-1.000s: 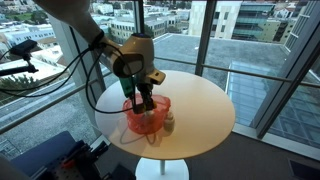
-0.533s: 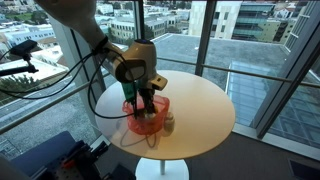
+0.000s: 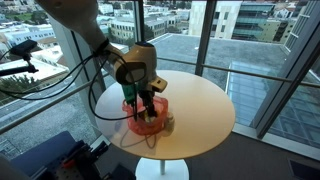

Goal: Pick up the yellow and brown bottle from the table and put it in the plastic bag

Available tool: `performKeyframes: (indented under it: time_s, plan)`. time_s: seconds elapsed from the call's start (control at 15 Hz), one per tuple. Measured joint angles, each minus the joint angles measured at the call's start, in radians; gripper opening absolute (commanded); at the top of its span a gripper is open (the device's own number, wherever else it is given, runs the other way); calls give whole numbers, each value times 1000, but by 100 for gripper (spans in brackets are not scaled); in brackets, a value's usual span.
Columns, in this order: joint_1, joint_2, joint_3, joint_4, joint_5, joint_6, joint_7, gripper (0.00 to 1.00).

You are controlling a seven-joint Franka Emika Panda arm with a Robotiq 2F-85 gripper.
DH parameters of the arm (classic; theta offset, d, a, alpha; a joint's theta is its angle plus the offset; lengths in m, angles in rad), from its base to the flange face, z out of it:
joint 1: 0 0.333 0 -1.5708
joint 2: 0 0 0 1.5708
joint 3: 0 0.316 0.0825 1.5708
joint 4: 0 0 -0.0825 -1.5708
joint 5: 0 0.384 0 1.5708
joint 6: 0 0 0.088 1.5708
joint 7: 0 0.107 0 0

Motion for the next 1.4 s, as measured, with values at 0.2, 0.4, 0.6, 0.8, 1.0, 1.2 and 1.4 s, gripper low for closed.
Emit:
performKeyframes:
  time_s: [0.2,0.4,0.6,0.8,1.0,1.2,1.4]
  plan:
    - [1,-1,0,1,0,-1,0,100]
    - [2,-8,0,11,-1,-8,-1,100]
    - [4,-34,0,19,-1,-24,-3,100]
    - [4,-74,1,23,-1,-55,-14,100]
    - [3,-116,1,26,-1,-116,-37,100]
    - [-4,-158,0,34,-1,-191,-70,100]
    - [-18,-201,-2,45,-3,-274,-124,100]
